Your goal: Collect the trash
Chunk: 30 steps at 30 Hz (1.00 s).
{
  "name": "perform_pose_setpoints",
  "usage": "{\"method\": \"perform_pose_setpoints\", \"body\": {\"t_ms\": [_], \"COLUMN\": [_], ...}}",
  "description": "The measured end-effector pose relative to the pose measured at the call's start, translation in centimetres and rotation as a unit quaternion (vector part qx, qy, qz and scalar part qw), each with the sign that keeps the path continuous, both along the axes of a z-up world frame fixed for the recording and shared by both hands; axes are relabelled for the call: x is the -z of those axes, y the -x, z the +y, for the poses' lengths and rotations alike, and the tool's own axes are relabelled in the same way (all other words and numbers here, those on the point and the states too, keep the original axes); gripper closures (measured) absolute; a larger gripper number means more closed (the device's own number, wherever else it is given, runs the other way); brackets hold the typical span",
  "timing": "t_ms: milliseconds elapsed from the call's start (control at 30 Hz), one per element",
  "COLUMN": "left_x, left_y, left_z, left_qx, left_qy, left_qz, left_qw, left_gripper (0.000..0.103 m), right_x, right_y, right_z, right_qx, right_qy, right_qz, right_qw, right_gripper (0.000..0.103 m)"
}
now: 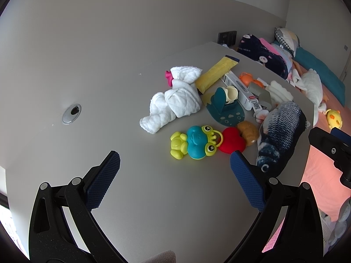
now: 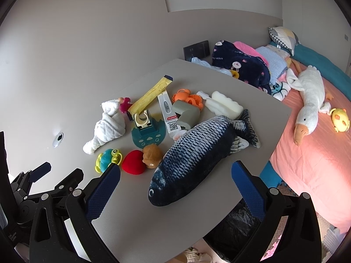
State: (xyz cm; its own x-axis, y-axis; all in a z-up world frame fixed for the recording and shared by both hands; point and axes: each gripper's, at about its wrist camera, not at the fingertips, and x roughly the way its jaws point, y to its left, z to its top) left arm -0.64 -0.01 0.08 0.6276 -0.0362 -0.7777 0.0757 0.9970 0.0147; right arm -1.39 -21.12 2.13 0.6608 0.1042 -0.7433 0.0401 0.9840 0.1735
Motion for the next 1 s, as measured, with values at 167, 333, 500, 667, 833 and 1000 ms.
{"method": "perform_pose_setpoints", "body": {"t_ms": [167, 333, 500, 667, 833, 1000], "left_x": [0.6, 1.2, 2.0, 2.6, 3.4, 4.5], "left_y": [0.0, -0.3, -1.3, -3.0, -4.7, -6.2], "left_z": [0.4, 1.1, 1.6, 0.5, -0.6, -1.1], "left_qx": [-0.006, -0.018, -0.018, 0.012, 0.037, 0.060], "left_qy": [0.000, 0.007, 0.022, 0.013, 0.007, 0.005], "left_qz": [0.005, 0.013, 0.028, 0.038, 0.048, 0.066], "left_qw": [1.0000, 0.9997, 0.9992, 0.9991, 0.9981, 0.9960], "left_gripper": [0.006, 0.006, 0.006, 0.018, 0.020, 0.021], "right_x": [0.4, 1.0, 1.9, 2.8, 3.9, 5.2], "right_y": [0.2, 0.2, -0.4, -1.8, -3.8, -5.6], "right_z": [-0.5, -1.0, -1.5, -1.7, -2.0, -2.4], "right_qx": [0.003, 0.006, 0.018, 0.027, 0.043, 0.066], "right_qy": [-0.008, -0.016, -0.027, -0.033, -0.039, -0.034], "right_qz": [0.003, 0.012, 0.031, 0.045, 0.063, 0.082], "right_qw": [1.000, 1.000, 0.999, 0.998, 0.996, 0.994], "right_gripper": [0.002, 0.002, 0.002, 0.007, 0.008, 0.011]}}
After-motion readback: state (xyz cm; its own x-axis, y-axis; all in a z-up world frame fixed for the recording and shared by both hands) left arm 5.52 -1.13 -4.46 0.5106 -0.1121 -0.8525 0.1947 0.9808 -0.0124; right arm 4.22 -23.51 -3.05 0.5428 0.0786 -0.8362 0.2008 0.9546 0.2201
